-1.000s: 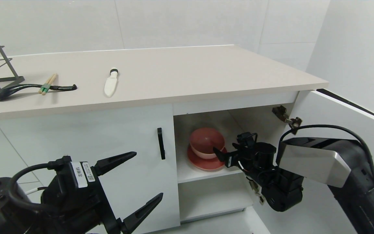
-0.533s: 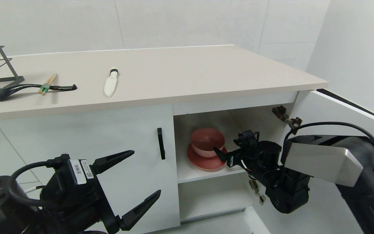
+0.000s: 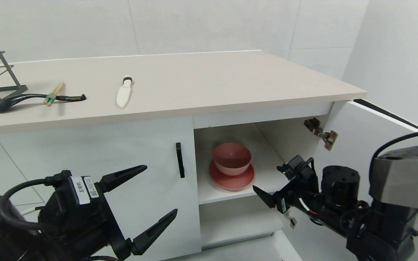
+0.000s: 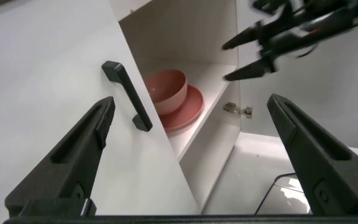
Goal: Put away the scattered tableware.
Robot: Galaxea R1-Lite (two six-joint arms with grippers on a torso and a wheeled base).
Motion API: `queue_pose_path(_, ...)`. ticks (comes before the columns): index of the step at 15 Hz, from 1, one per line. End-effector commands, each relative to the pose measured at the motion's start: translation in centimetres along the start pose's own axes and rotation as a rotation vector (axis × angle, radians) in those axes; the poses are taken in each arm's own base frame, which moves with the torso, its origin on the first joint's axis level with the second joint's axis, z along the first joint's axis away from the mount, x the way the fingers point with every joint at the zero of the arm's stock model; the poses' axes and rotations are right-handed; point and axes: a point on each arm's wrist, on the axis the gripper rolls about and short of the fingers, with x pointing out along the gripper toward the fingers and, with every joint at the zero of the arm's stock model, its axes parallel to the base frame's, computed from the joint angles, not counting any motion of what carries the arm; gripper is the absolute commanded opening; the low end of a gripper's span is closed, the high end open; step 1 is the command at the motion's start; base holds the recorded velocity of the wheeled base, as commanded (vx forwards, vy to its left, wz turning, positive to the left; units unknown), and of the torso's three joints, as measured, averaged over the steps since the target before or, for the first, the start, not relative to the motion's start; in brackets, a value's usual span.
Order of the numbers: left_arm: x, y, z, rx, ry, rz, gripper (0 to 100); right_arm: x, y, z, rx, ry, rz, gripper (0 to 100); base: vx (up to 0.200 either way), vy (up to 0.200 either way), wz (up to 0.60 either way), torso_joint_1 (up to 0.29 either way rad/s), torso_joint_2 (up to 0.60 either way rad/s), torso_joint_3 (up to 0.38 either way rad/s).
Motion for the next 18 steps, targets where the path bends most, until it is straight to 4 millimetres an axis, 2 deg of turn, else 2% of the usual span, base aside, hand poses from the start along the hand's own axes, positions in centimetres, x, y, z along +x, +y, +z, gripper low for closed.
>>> queue_pose_path(1, -0.1, 0.1, 0.1, 0.001, -0.004, 0.005, 100, -5.3, 0.3, 2.8, -0.029, -0.067, -0.008, 100, 0.000, 0.000, 0.00, 0.000, 0.00, 0.000)
queue_pose_path(6, 0.1, 0.1, -0.3, -0.003, 0.014, 0.002, 100, -12.0, 0.5, 5.0, -0.043, -0.185, -0.039, 100, 0.000, 0.000, 0.00, 0.000, 0.00, 0.000)
queue_pose_path(9, -0.1, 1.1, -0.5, 0.000, 0.026, 0.062, 100, -13.7, 0.0, 6.0, -0.045, -0.256, -0.091, 100, 0.000, 0.000, 0.00, 0.000, 0.00, 0.000)
queue_pose_path(10, -0.9, 2.0, 0.1, 0.012, 0.001, 0.128, 100, -14.8, -1.3, 6.4, -0.039, -0.289, -0.174, 100, 0.000, 0.000, 0.00, 0.000, 0.00, 0.000)
queue_pose_path(12, -2.5, 2.5, 1.6, 0.037, -0.074, 0.192, 100, -16.6, -2.6, 7.1, -0.043, -0.352, -0.277, 100, 0.000, 0.000, 0.00, 0.000, 0.00, 0.000)
queue_pose_path(14, -4.5, 1.8, 2.1, -0.013, -0.041, 0.175, 100, -18.1, -2.3, 7.2, -0.039, -0.338, -0.287, 100, 0.000, 0.000, 0.00, 0.000, 0.00, 0.000)
queue_pose_path(15, -4.5, 1.8, 2.1, -0.013, -0.041, 0.175, 100, -18.1, -2.3, 7.2, -0.039, -0.338, -0.287, 100, 0.000, 0.000, 0.00, 0.000, 0.00, 0.000)
queue_pose_path(16, -7.1, 0.2, 2.1, -0.048, 0.027, 0.122, 100, -20.2, -1.6, 7.0, -0.033, -0.319, -0.283, 100, 0.000, 0.000, 0.00, 0.000, 0.00, 0.000)
queue_pose_path(17, -7.7, -0.1, 2.1, -0.051, 0.031, 0.113, 100, -20.8, -1.4, 7.0, -0.032, -0.324, -0.283, 100, 0.000, 0.000, 0.00, 0.000, 0.00, 0.000)
queue_pose_path(18, -9.9, -0.9, 2.2, -0.051, 0.020, 0.108, 100, -23.0, -0.6, 6.9, -0.035, -0.350, -0.294, 100, 0.000, 0.000, 0.00, 0.000, 0.00, 0.000)
